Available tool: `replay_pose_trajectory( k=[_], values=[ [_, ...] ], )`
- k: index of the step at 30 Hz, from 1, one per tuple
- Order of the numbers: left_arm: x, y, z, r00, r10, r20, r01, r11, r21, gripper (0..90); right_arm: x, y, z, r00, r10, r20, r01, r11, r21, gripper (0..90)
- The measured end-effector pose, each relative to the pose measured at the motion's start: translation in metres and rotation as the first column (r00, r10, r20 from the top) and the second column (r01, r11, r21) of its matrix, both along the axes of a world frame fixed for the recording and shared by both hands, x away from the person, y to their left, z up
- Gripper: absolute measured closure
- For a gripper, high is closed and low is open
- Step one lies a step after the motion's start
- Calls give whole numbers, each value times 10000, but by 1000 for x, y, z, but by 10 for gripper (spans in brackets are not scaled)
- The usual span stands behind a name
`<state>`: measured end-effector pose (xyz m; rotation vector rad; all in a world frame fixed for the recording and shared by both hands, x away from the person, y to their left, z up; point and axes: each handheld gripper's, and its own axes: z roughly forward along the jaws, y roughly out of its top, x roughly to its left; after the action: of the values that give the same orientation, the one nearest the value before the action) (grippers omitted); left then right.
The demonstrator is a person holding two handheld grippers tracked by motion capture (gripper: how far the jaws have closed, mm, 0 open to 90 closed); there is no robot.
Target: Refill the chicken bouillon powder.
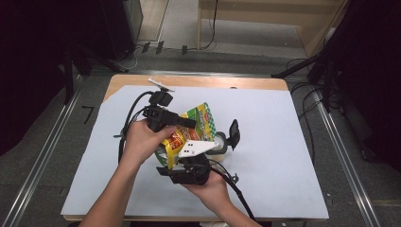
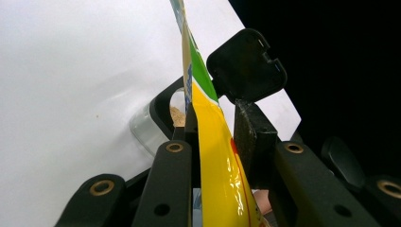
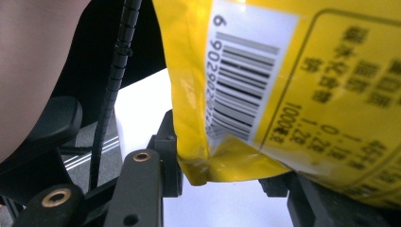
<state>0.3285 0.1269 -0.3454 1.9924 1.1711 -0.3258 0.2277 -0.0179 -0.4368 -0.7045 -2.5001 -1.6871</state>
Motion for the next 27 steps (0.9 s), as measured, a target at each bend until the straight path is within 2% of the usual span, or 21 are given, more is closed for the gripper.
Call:
replay_pose_trajectory(
  k=[20, 27],
  values=[
    [0, 2, 1, 10000, -7, 64, 7, 10000, -68, 771, -1, 0, 1, 9999, 11, 121, -10, 10000, -62, 607],
    [2, 6, 0, 9999, 107, -2, -107, 9996, -278, 765, -1, 0, 3, 9999, -48, 96, 48, 10000, -13, 607]
  ],
)
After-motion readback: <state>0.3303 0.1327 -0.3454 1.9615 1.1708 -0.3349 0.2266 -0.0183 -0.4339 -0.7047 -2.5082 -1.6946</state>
